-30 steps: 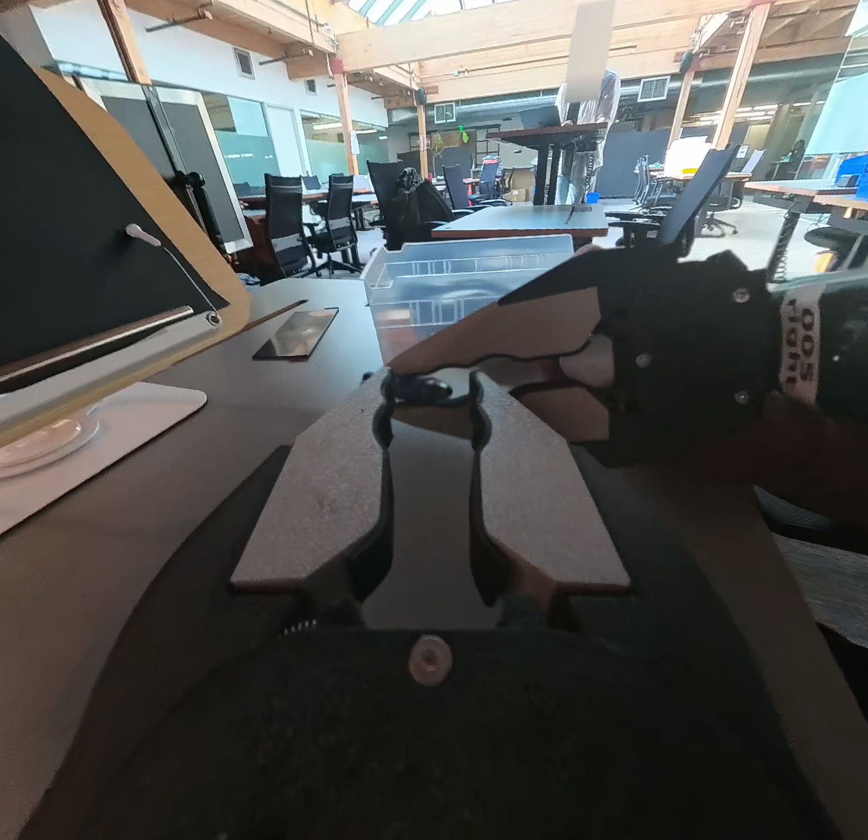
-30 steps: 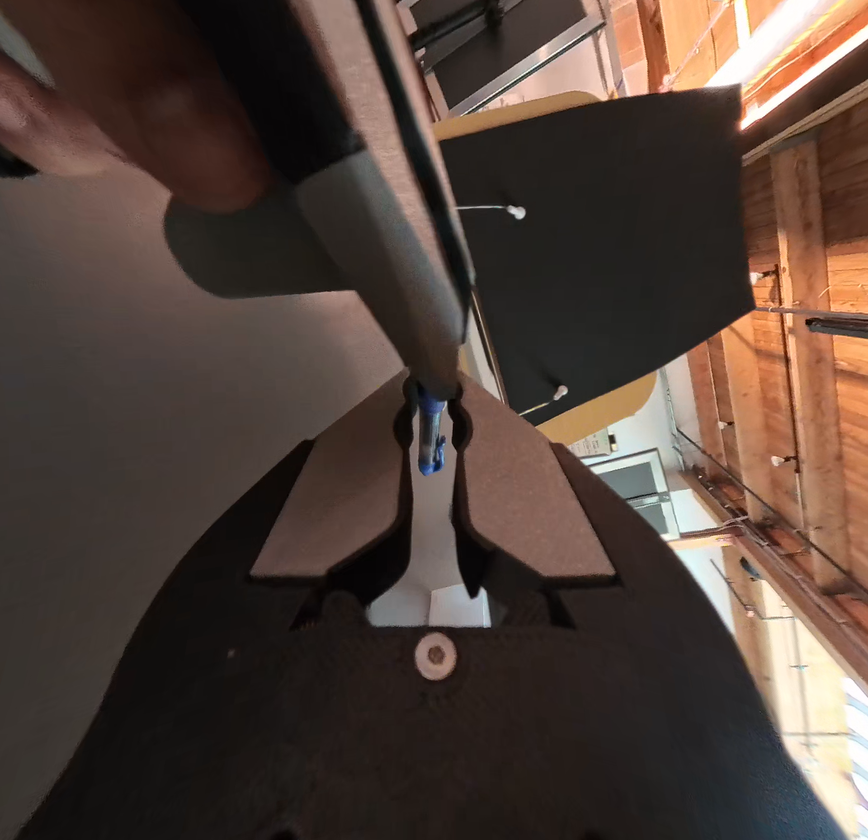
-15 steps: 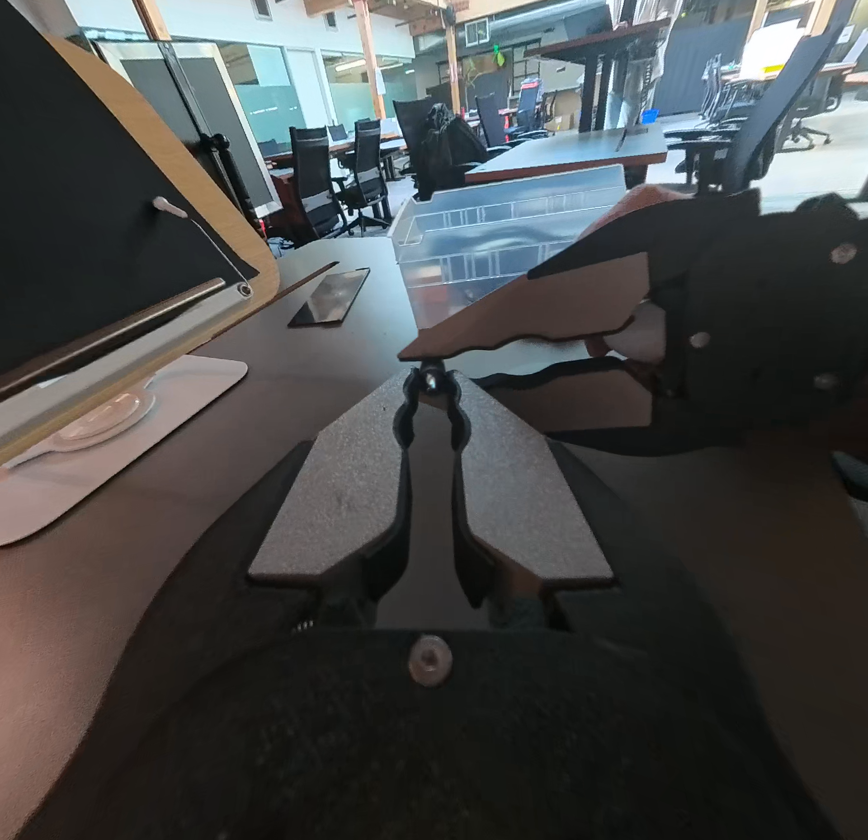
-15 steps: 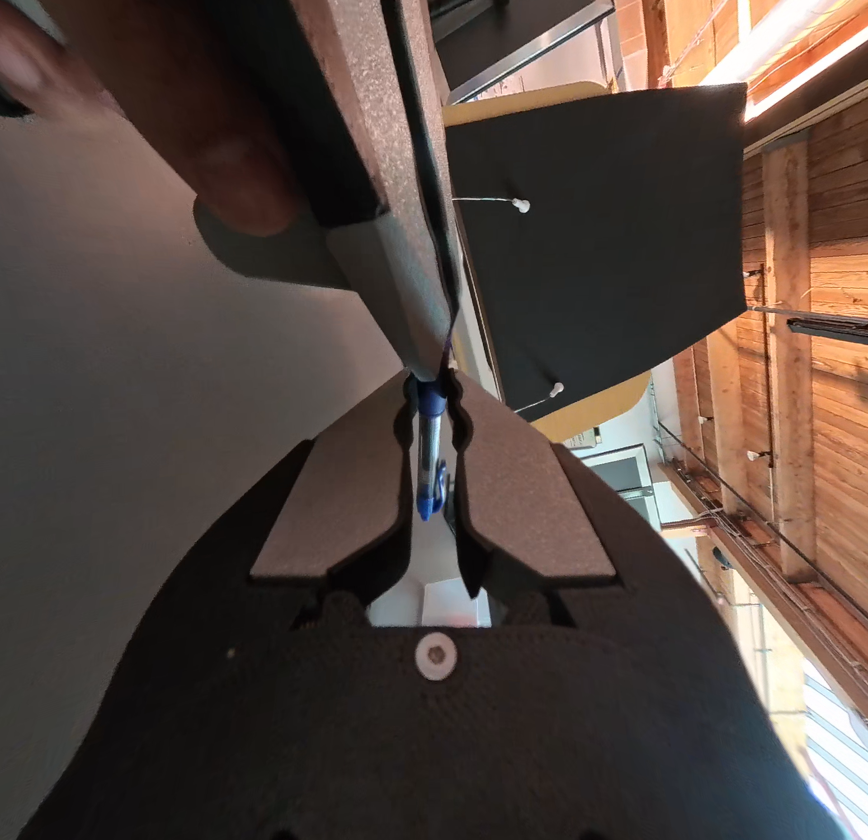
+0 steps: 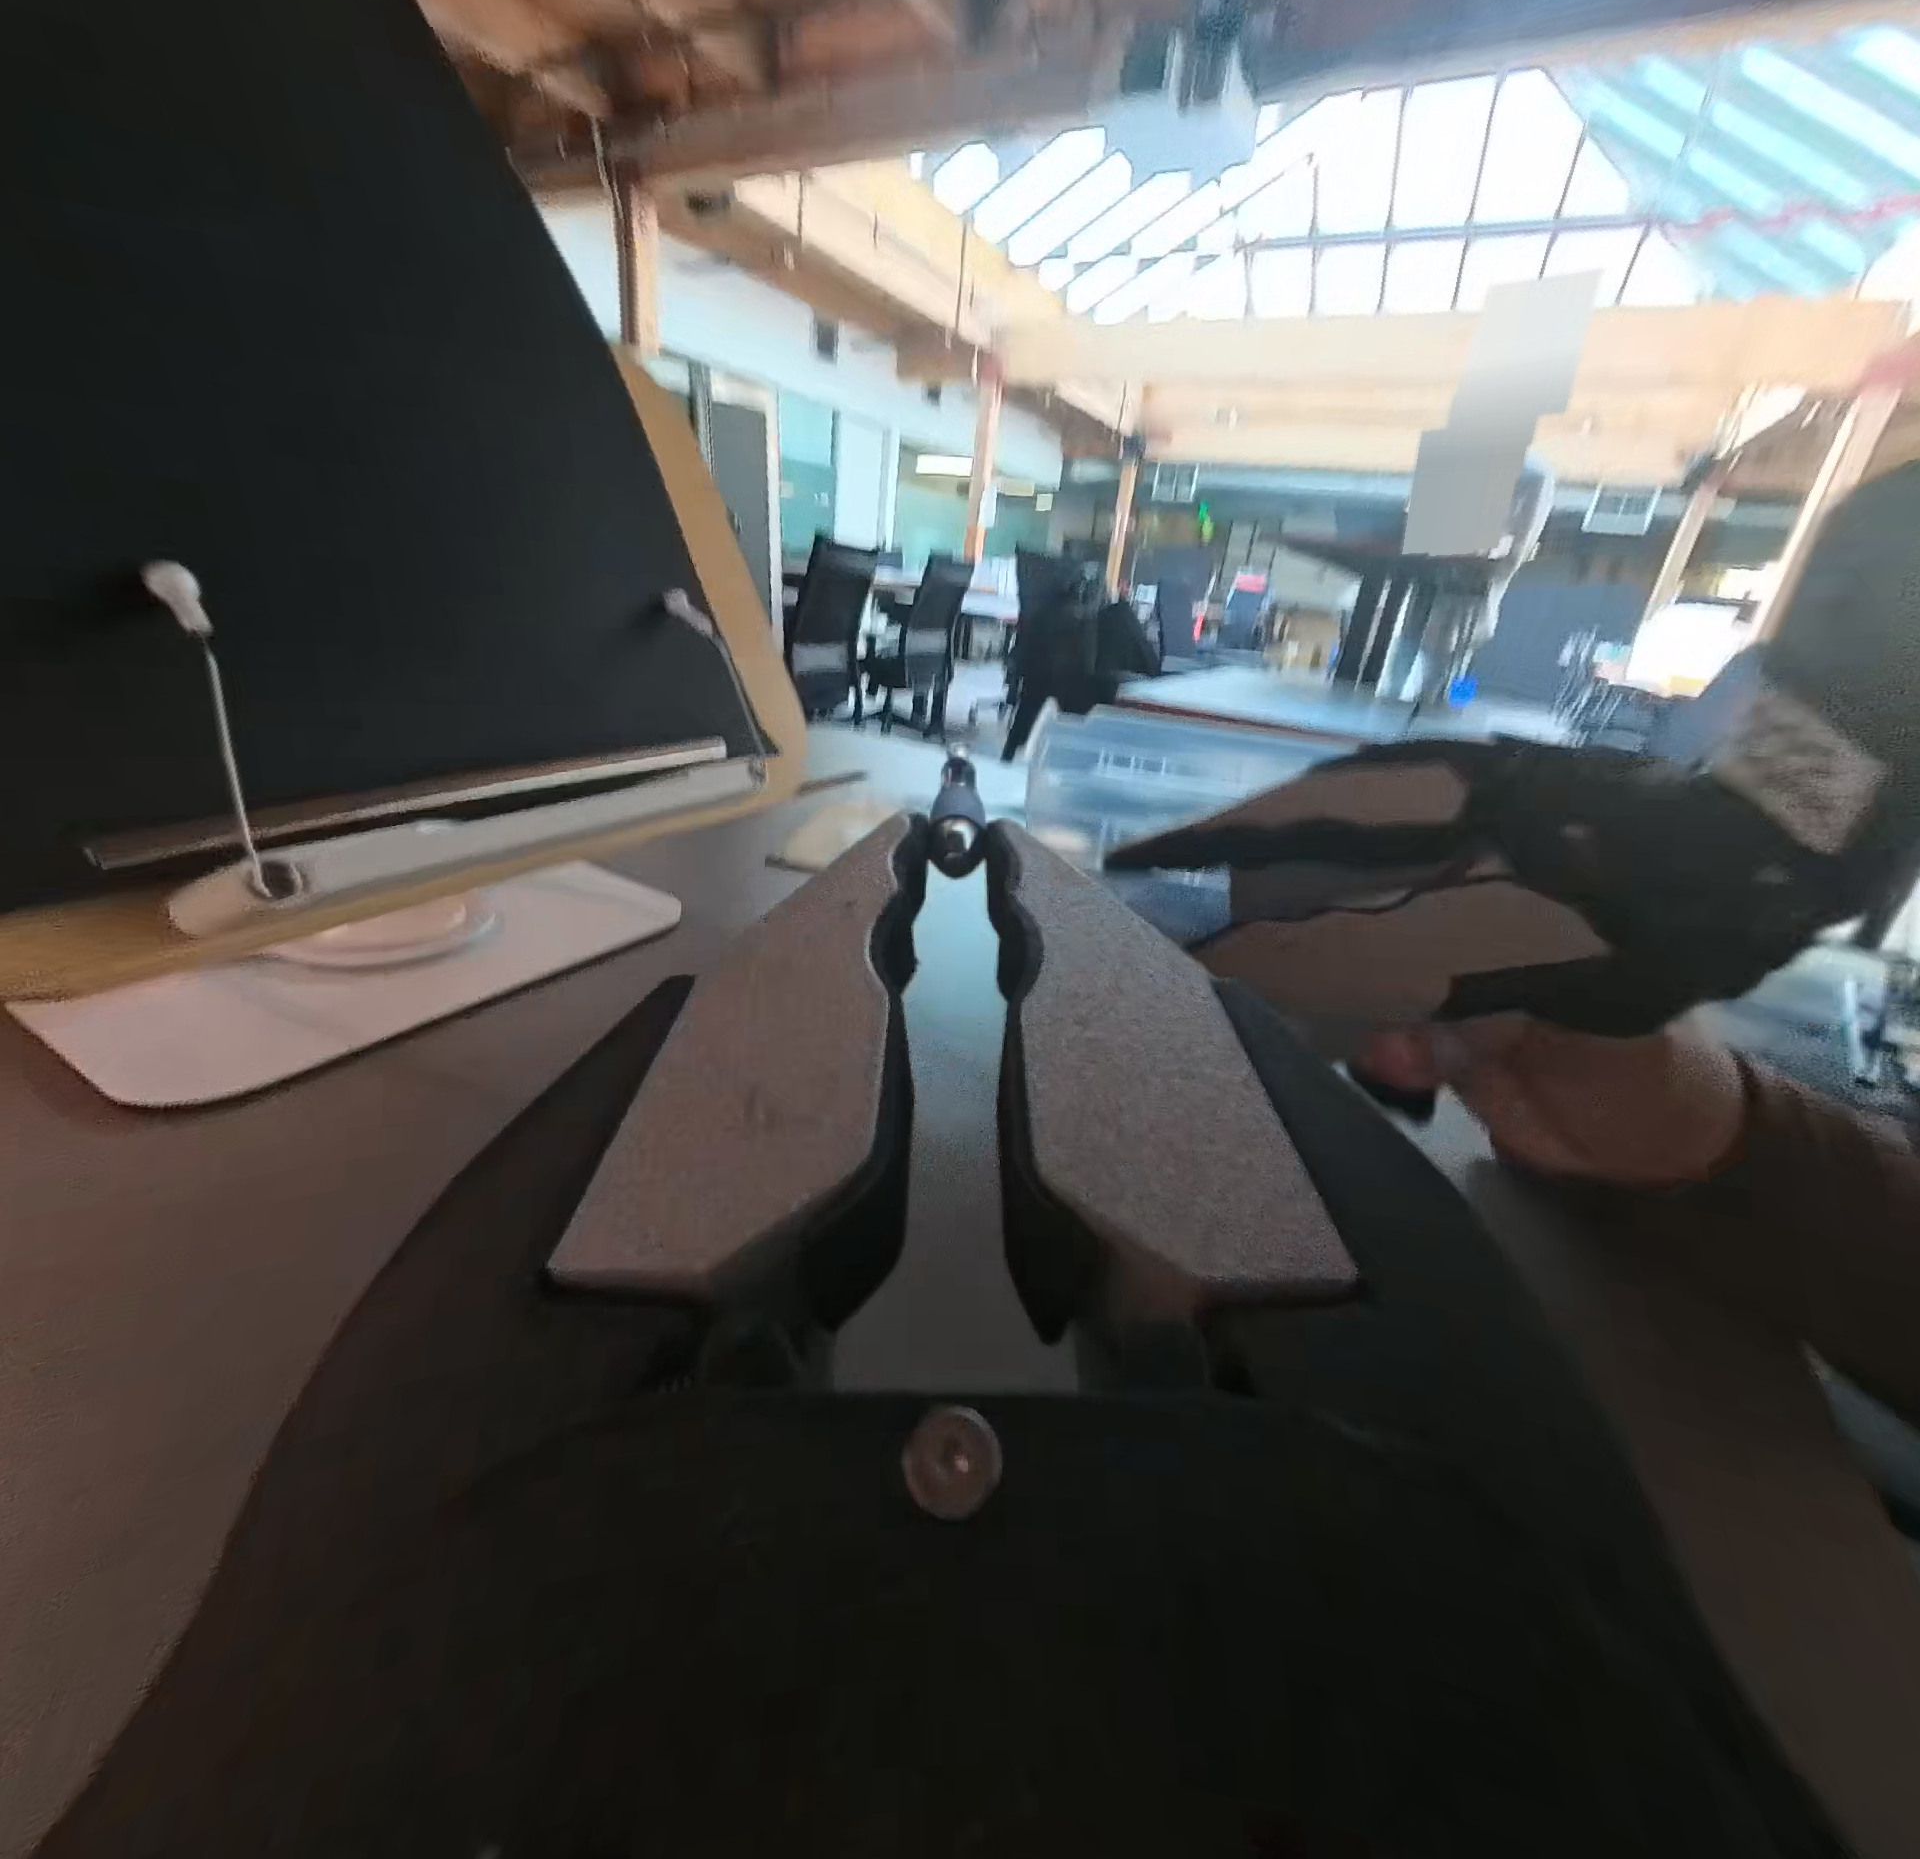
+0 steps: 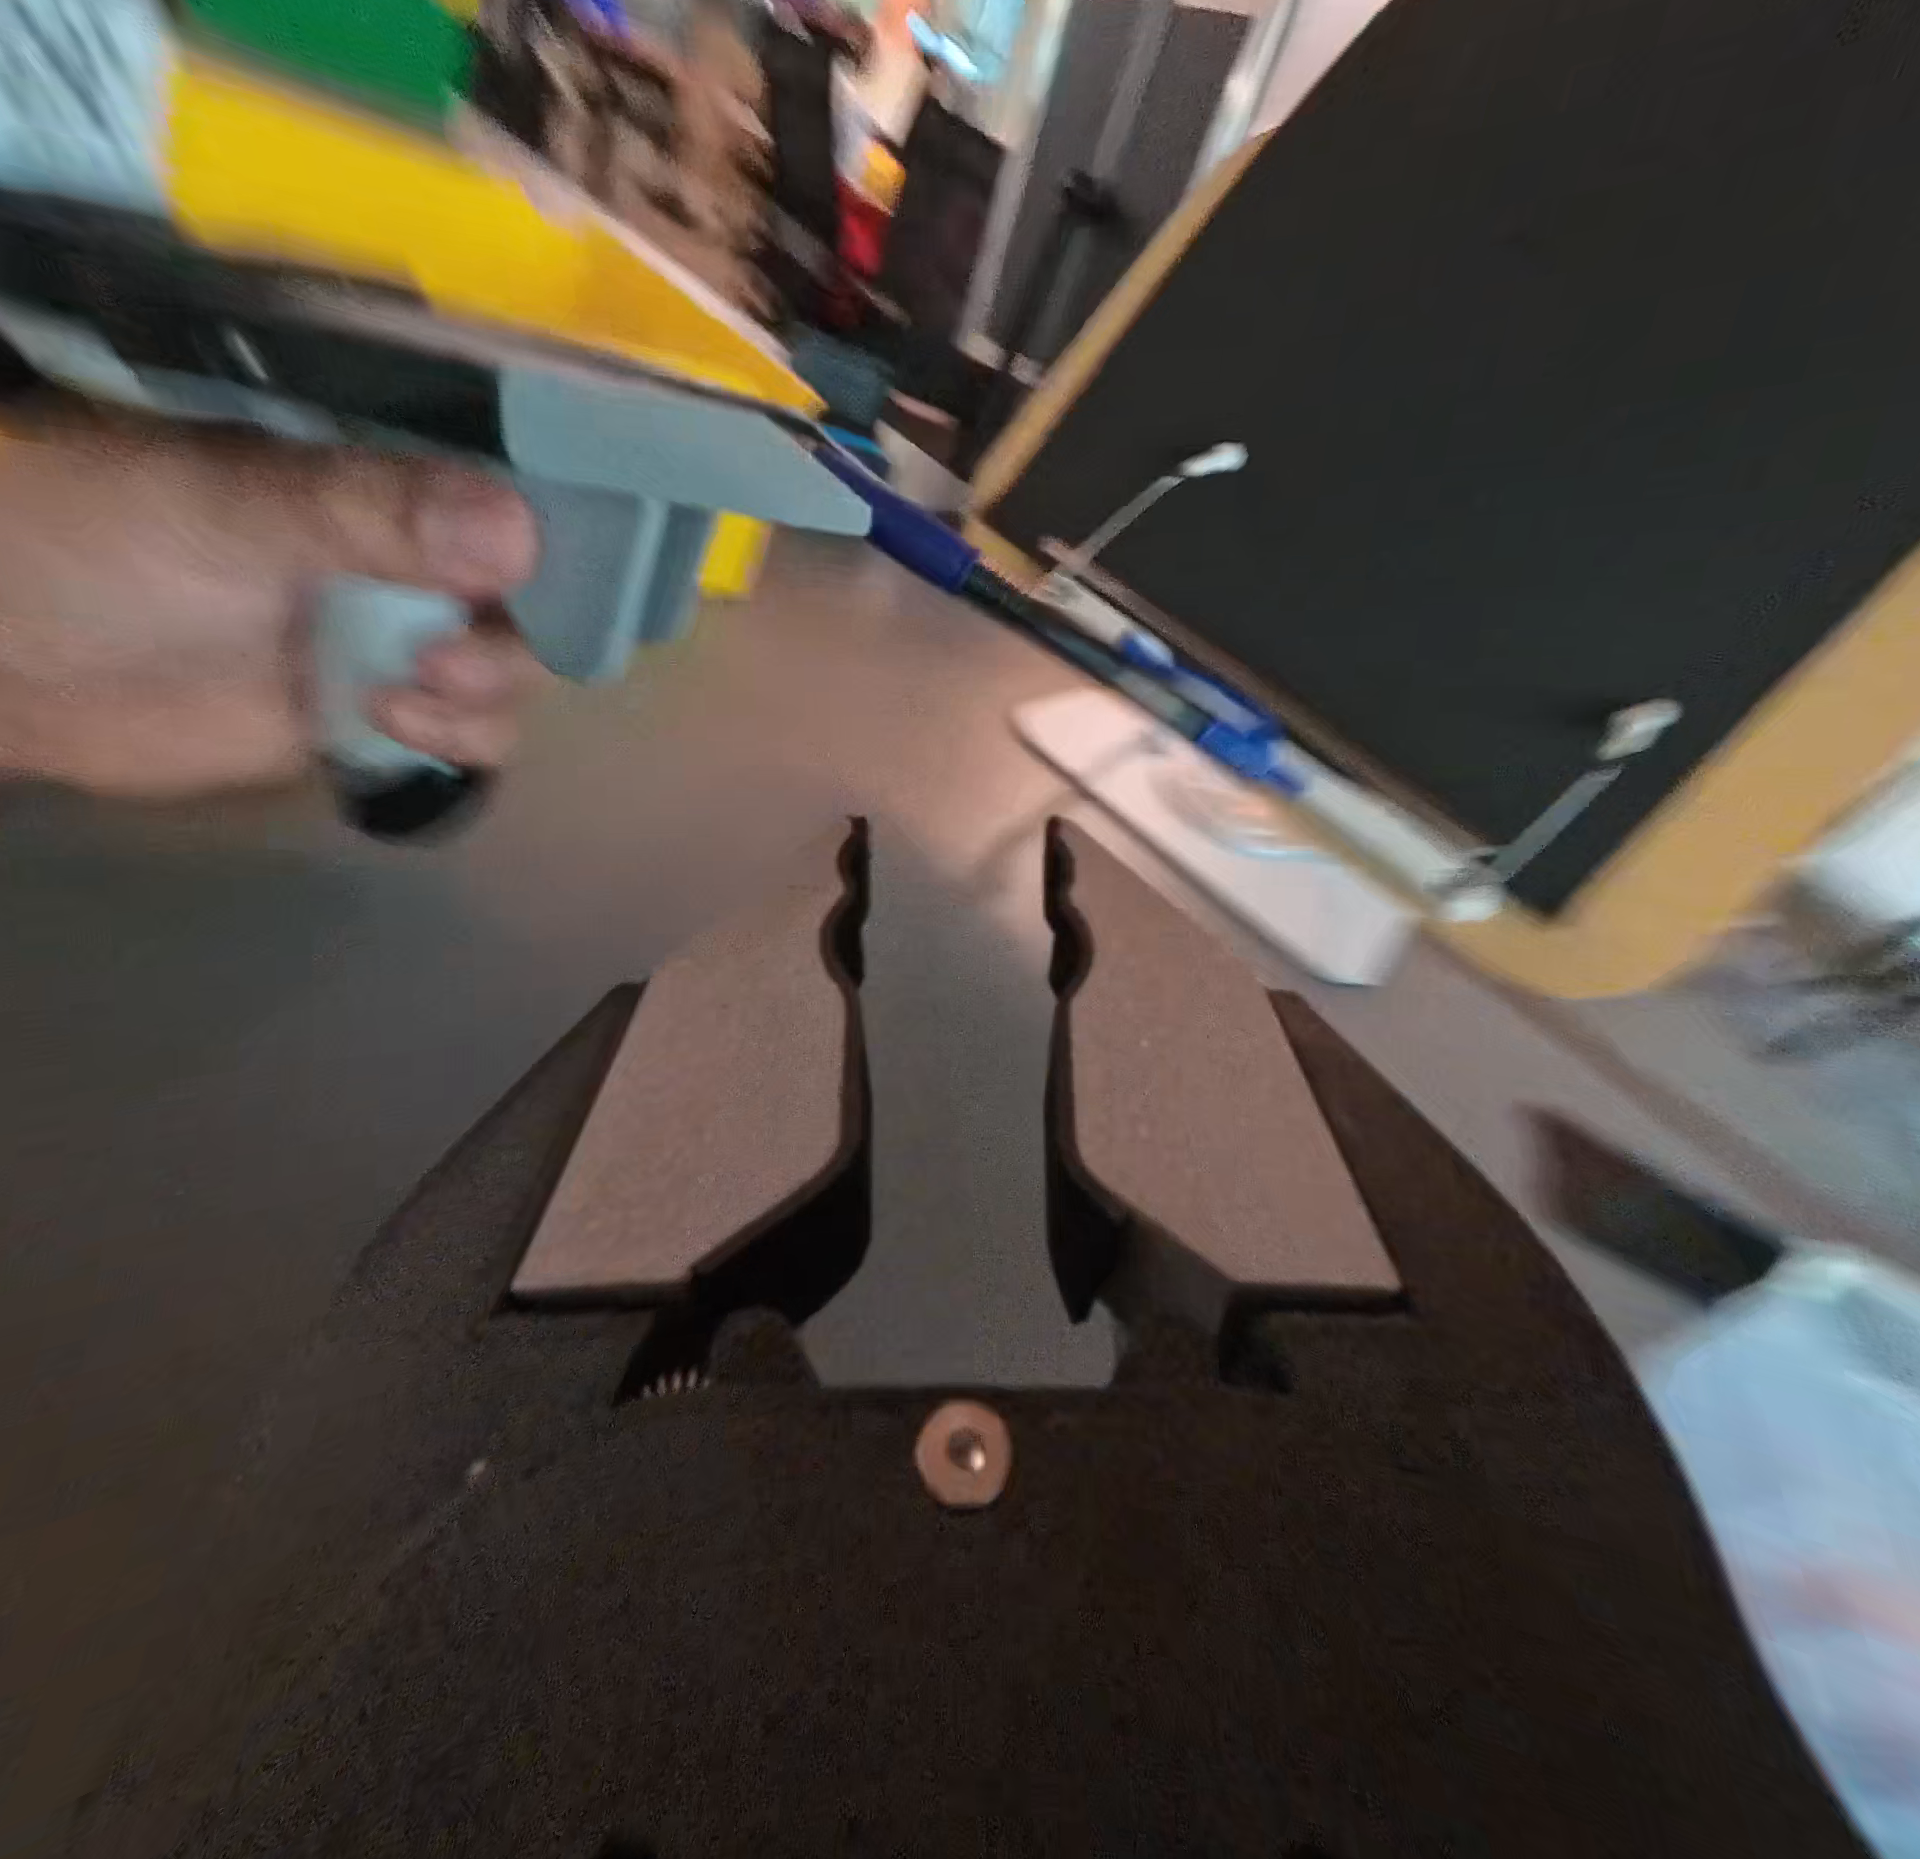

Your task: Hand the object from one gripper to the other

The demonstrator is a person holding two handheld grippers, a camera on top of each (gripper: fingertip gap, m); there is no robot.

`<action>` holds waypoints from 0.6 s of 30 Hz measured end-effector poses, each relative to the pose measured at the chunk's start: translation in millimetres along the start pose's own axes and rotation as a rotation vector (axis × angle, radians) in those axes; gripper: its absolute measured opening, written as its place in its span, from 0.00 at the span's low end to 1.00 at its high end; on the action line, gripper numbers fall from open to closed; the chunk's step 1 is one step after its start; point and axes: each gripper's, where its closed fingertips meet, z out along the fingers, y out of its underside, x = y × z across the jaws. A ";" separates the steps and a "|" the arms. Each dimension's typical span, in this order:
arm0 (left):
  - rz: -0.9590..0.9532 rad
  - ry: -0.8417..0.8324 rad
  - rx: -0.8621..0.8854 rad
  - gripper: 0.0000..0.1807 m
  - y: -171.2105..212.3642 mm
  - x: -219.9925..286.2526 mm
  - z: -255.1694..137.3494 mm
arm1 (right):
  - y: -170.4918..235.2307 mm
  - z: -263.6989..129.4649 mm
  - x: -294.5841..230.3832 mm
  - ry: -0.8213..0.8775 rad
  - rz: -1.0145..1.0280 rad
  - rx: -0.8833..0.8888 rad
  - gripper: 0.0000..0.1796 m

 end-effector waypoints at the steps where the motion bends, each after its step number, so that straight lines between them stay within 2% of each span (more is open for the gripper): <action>1: -0.001 0.017 0.047 0.04 -8.1 2.0 -2.4 | -6.2 -0.6 -8.0 -0.111 0.163 0.049 0.17; 3: 0.051 0.053 0.095 0.04 -17.5 11.8 -4.3 | -16.0 0.0 -14.8 -0.287 0.465 0.134 0.15; 5: 0.137 0.087 0.114 0.04 -20.2 26.3 -3.6 | -24.5 -1.9 -16.1 -0.437 0.698 0.204 0.25; 7: 0.216 0.125 0.122 0.04 -19.4 40.8 -2.3 | -32.5 -8.1 -10.7 -0.532 0.861 0.276 0.29; 10: 0.289 0.189 0.095 0.04 -9.7 59.9 1.9 | -40.0 -16.8 -3.7 -0.586 0.933 0.347 0.26; 12: 0.319 0.200 0.067 0.04 -1.4 65.5 5.3 | -46.8 -22.9 -2.5 -0.623 0.953 0.393 0.18; 13: 0.319 0.208 0.068 0.04 -0.5 67.7 5.7 | -45.6 -23.4 -2.8 -0.632 0.954 0.390 0.10; 14: 0.312 0.214 0.051 0.04 2.0 68.5 6.3 | -47.4 -26.5 -2.9 -0.655 0.952 0.402 0.07; 18: 0.319 0.212 -0.007 0.03 11.8 67.9 9.2 | -48.8 -31.3 -1.2 -0.645 0.898 0.417 0.04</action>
